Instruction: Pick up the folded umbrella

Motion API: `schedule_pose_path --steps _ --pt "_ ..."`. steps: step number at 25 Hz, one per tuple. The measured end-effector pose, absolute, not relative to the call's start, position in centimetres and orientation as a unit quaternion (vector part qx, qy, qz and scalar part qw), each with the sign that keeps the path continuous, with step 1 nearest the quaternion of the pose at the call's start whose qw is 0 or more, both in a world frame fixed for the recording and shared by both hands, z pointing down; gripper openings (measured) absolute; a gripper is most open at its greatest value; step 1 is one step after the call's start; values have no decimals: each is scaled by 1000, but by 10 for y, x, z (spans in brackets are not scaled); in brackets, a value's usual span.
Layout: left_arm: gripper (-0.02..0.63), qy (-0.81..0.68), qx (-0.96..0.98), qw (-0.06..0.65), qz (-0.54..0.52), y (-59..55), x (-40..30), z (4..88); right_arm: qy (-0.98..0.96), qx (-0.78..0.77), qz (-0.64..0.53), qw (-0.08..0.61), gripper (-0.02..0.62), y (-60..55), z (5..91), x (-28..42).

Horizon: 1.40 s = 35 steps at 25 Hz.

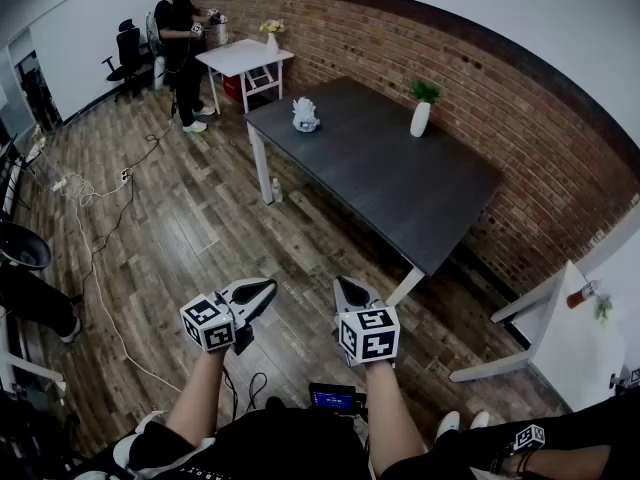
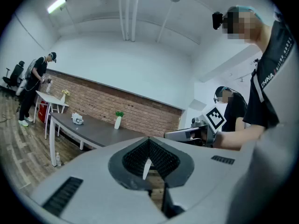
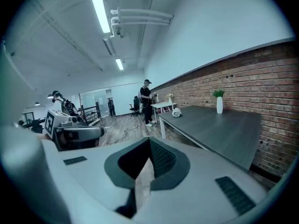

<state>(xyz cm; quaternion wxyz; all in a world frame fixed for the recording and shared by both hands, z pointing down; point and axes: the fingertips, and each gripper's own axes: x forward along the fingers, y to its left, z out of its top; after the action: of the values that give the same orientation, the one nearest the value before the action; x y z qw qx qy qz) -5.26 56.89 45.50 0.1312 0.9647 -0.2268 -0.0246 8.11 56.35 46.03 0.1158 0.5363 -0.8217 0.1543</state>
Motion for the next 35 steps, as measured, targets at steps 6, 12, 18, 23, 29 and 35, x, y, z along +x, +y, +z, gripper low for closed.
schedule_pose_path --steps 6,12,18,23,29,35 --pt "3 -226 965 130 -18 573 -50 458 -822 536 158 111 8 567 461 81" --pt "3 -229 964 130 -19 572 -48 457 -823 535 162 106 8 566 459 85" --pt "3 -230 964 131 -21 570 -48 459 -825 531 162 105 8 565 460 82" --pt "3 -232 963 133 -19 568 -44 463 -825 530 165 105 8 564 463 88" --pt "3 -235 962 136 -14 564 -35 467 -825 528 173 104 8 560 467 97" --pt "3 -240 961 135 -13 559 -25 467 -830 520 174 102 8 553 469 104"
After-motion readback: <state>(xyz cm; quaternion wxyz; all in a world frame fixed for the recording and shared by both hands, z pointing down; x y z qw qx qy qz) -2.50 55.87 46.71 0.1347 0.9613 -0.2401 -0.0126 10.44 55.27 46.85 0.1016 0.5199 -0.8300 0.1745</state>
